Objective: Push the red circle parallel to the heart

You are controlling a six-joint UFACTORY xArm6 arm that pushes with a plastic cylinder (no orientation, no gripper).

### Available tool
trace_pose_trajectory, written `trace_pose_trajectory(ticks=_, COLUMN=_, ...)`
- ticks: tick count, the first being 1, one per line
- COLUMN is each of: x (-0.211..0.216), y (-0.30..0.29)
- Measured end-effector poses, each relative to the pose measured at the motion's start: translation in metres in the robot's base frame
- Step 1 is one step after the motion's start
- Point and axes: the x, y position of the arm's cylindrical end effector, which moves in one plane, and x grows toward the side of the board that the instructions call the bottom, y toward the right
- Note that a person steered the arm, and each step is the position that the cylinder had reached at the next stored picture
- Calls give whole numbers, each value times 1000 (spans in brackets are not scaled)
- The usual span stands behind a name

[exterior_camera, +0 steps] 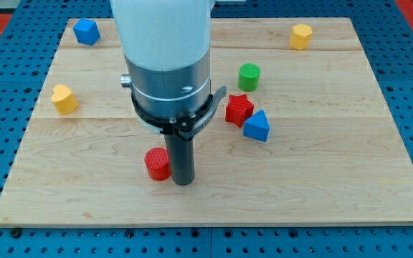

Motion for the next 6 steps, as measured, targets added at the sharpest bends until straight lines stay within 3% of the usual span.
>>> trace_pose_trajectory(ticks=1, x=1, y=-11)
trace_pose_trajectory(ticks=3, x=-56, y=-98)
trace_pose_trajectory(ticks=4, x=-30, y=-135)
trace_pose_trajectory(ticks=6, x=-119, y=-66)
